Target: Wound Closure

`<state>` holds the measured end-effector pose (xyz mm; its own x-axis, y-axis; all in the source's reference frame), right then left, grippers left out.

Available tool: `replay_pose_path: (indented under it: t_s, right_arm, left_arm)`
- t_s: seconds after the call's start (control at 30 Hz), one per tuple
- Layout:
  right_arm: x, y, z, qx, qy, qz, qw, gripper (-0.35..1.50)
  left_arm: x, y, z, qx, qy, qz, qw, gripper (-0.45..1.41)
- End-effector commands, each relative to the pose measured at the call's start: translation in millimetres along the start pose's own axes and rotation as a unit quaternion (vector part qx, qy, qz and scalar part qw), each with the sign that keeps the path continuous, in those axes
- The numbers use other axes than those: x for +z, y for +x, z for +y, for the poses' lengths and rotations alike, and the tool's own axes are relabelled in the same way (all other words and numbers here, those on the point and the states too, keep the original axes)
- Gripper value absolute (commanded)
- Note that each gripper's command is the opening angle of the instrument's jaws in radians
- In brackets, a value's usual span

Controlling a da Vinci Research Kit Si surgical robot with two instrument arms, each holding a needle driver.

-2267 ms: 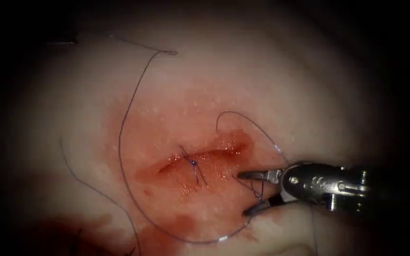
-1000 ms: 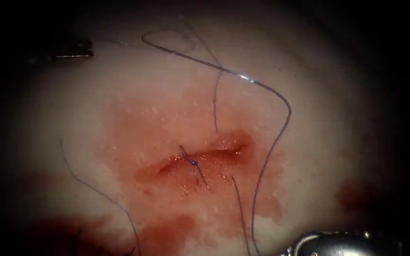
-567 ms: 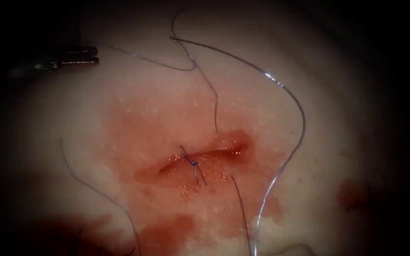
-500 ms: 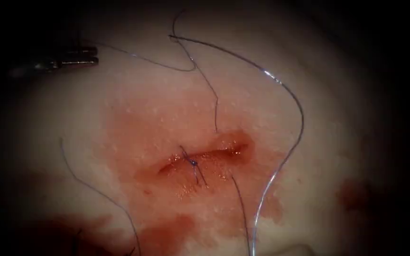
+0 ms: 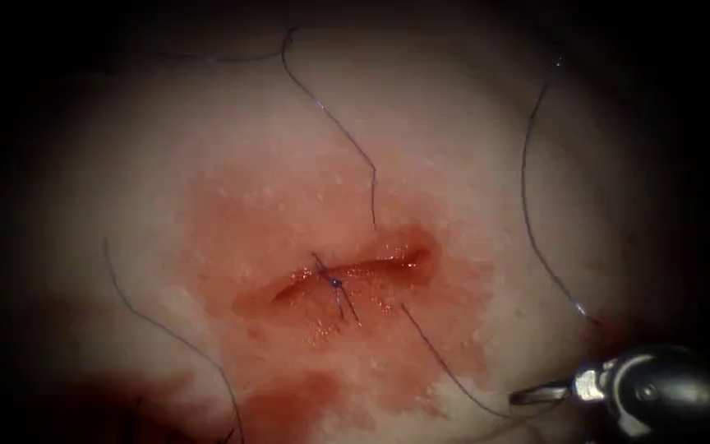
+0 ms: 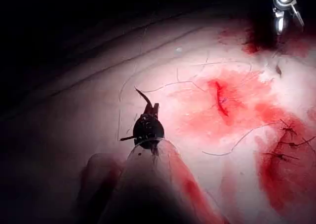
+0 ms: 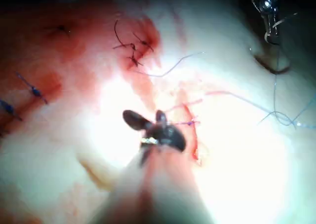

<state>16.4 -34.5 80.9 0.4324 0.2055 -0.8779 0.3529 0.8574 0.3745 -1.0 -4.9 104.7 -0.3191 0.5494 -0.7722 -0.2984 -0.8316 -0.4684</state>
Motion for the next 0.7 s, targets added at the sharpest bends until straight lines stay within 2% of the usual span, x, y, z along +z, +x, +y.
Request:
replay_pose_path:
  t_s: [0.03, 0.23, 0.47, 0.7]
  right_arm:
    - [1.0, -1.2, 1.7, -0.002, -0.004, 0.003, 1.0, 1.25]
    - [3.5, -4.1, 3.9, -0.01, -0.032, -0.003, 0.999, 1.28]
    - [6.6, -6.7, 5.1, -0.016, -0.048, -0.027, 0.998, 1.26]
    - [9.0, -7.8, 8.6, 0.004, -0.128, -0.036, 0.991, 1.21]
  left_arm:
    - [0.8, -0.3, -0.1, 0.001, 0.0, 0.001, 1.0, -0.45]
    - [0.9, -0.3, -0.1, 0.001, 0.001, 0.001, 1.0, -0.45]
    - [1.0, -0.4, -0.1, 0.002, 0.002, 0.001, 1.0, -0.45]
    - [1.4, -0.4, 0.1, 0.002, 0.004, 0.001, 1.0, -0.45]
